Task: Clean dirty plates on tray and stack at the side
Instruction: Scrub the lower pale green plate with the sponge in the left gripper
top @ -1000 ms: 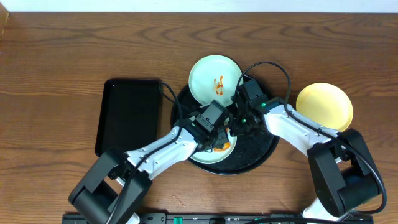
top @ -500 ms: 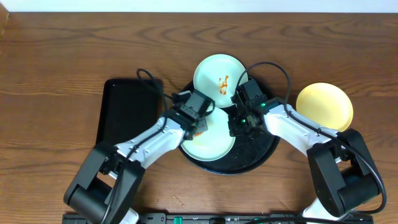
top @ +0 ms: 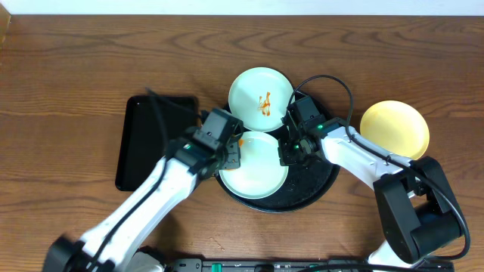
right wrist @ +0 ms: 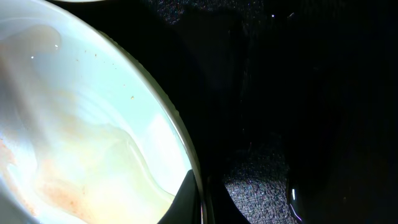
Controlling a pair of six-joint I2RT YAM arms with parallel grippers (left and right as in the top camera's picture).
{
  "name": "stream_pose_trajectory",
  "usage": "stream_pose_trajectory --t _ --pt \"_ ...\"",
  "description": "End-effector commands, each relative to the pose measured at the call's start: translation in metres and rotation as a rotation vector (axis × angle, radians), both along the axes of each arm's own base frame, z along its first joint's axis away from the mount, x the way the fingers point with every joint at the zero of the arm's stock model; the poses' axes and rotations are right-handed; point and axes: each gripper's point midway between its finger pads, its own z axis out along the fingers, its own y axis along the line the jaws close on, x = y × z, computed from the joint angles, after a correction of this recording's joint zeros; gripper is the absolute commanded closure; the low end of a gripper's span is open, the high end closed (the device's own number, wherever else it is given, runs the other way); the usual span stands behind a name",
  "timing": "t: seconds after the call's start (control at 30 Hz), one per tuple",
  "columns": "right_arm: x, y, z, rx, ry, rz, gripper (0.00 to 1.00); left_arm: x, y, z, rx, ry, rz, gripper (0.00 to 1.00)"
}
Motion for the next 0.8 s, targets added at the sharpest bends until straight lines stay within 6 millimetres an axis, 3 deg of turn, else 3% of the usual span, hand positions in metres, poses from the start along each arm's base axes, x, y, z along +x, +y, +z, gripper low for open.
stream_pose_trajectory --t 0.0,0.17,0.4,0.53,0.63,0.77 --pt "-0.002 -0.012 -0.013 -0.073 0.014 -0.017 0.99 0.01 0.004 0.013 0.017 -0.072 0.001 0.92" --pt "-0.003 -0.012 -0.013 -0.074 0.015 -0.016 0.99 0.005 -0.007 -0.002 -0.021 -0.008 -0.013 0.92" --pt "-0.003 -0.012 -0.013 -0.074 0.015 -0.017 0.99 -0.007 -0.037 -0.048 -0.068 0.147 -0.072 0.92" --pt "-0.004 -0.013 -0.013 -0.076 0.02 -0.017 0.99 -0.015 -0.043 -0.076 -0.021 0.209 -0.095 0.93" --pt "-0.005 -0.013 -0.014 -0.078 0.024 -0.016 0.99 -0.014 -0.028 -0.094 0.078 0.22 -0.081 0.93" --pt "-0.005 -0.013 -0.014 -0.079 0.025 -0.016 0.99 0.002 0.012 -0.099 0.264 0.157 0.01 0.93"
